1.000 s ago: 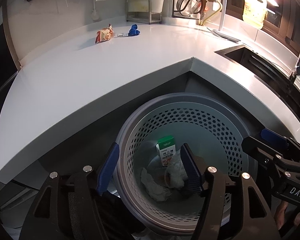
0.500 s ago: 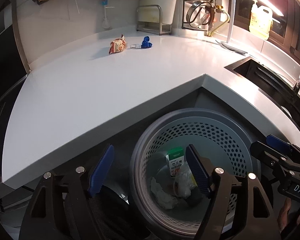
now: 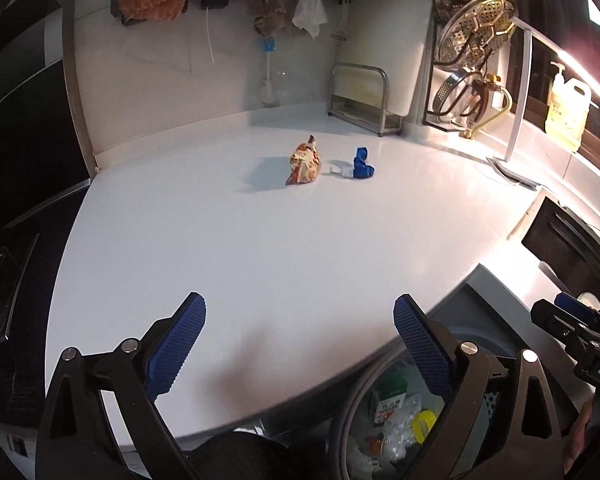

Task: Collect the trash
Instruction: 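Move both open tools back toward the blue strap and snack wrapper, then reach the right tool to the blue strap and close on it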

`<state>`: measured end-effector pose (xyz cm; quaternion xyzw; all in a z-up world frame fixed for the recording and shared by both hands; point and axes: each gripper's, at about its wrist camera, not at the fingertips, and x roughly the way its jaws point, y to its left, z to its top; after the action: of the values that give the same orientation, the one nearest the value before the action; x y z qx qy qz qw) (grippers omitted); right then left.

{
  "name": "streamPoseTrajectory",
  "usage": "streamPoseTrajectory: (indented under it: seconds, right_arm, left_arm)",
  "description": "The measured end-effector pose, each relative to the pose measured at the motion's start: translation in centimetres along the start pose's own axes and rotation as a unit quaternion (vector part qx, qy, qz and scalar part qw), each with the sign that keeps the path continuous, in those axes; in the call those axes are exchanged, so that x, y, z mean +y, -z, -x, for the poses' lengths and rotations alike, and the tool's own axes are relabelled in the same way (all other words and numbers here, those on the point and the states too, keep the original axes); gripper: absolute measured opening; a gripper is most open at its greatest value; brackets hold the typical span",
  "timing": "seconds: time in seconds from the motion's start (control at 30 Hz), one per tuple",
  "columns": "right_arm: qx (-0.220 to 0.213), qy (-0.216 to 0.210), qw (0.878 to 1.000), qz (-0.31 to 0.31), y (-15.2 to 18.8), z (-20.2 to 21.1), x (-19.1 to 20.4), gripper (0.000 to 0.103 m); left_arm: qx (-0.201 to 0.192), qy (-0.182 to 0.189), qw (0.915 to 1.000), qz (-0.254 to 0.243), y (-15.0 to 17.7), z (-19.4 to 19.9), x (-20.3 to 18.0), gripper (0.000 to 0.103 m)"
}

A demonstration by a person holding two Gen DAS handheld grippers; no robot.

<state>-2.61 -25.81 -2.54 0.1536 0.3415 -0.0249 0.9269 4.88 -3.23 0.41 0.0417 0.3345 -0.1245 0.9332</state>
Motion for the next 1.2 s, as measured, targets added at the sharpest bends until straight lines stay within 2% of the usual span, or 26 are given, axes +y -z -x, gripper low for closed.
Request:
streamPoseTrajectory:
  seconds: [0.27, 0.63, 0.8, 0.97, 1.2]
  right_arm:
    - [0.004, -0.008, 0.999, 0.041, -5.4, -4.6, 2.1, 0.079]
    - [0.029, -0.025, 0.995, 0.089, -12.0, -13.8, 4.2, 0.079]
    - [0.047, -0.037, 0.994, 0.09, -14.2, -17.8, 4.9, 0.079]
    - [0.065, -0.023, 0.992, 0.101, -16.0, -21.5, 5.4, 0.079]
    - [0.085, 0.004, 0.989, 0.124, -17.0, -25.0, 6.1, 0.079]
  left_arm:
    - [-0.025, -0.021, 0.9994, 0.012, -4.6, -2.8, 1.9, 0.096]
    - [-0.024, -0.055, 0.9978, 0.03, -9.4, -9.1, 4.7, 0.096]
    - [-0.016, -0.062, 0.9972, 0.037, -10.4, -11.8, 5.3, 0.096]
    - [-0.015, -0.074, 0.9963, 0.041, -10.9, -13.6, 5.7, 0.096]
    - [-0.008, -0.069, 0.9965, 0.048, -10.6, -14.5, 6.1, 0.096]
